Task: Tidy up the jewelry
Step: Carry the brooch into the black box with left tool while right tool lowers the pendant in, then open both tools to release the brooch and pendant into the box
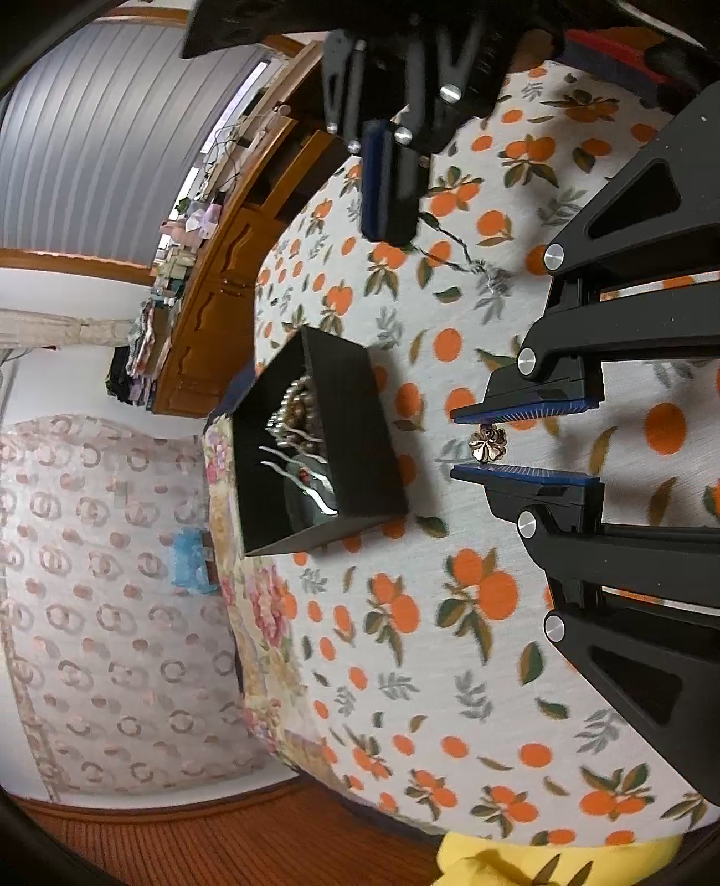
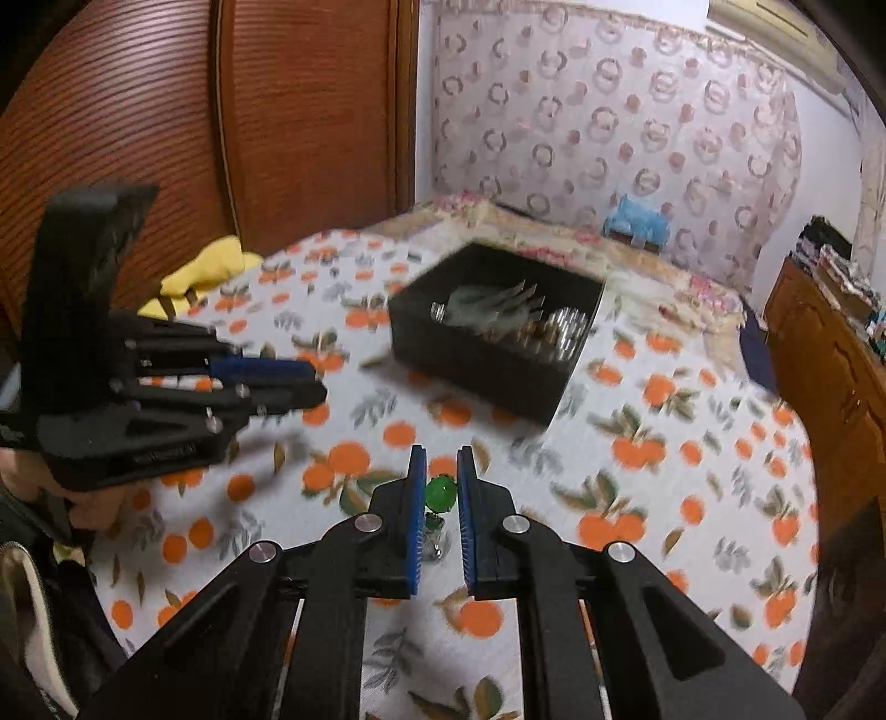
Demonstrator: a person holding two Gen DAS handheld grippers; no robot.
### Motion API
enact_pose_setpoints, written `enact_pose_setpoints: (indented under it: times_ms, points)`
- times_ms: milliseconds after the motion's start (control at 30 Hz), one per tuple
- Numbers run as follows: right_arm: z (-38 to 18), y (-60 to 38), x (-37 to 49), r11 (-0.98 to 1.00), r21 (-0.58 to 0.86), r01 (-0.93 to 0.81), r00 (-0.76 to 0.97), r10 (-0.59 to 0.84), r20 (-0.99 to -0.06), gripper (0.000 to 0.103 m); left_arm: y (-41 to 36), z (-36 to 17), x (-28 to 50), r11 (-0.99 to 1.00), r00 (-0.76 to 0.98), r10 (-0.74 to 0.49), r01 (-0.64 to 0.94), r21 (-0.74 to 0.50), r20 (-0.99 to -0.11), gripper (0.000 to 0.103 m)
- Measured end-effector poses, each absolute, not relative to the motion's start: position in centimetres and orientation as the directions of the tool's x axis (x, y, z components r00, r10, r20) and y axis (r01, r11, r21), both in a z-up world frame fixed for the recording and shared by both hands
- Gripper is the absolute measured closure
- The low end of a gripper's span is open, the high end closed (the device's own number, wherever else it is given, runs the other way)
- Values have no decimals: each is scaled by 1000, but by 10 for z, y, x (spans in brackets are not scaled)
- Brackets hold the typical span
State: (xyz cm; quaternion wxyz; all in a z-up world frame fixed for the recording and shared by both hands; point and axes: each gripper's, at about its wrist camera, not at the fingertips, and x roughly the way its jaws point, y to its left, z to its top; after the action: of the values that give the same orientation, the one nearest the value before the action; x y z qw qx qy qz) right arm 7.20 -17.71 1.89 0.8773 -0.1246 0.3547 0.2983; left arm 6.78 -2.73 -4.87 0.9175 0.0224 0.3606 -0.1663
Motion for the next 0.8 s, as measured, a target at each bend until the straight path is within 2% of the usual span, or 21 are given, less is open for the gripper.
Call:
enact_pose_setpoints:
  times_ms: [433, 633, 800]
  points:
    - [73, -172, 141, 795, -56, -604, 650, 451, -611, 91, -26, -12, 116, 947, 727, -281, 318, -55, -626, 89]
    - [78, -168, 177, 795, -27, -606, 648, 473, -598, 90, -27, -8, 139, 950, 731, -270, 308, -50, -627, 89]
    - [63, -165, 198, 797, 15, -604, 617, 480, -623, 89, -29, -9, 155, 953, 729, -263, 300, -49, -632, 89]
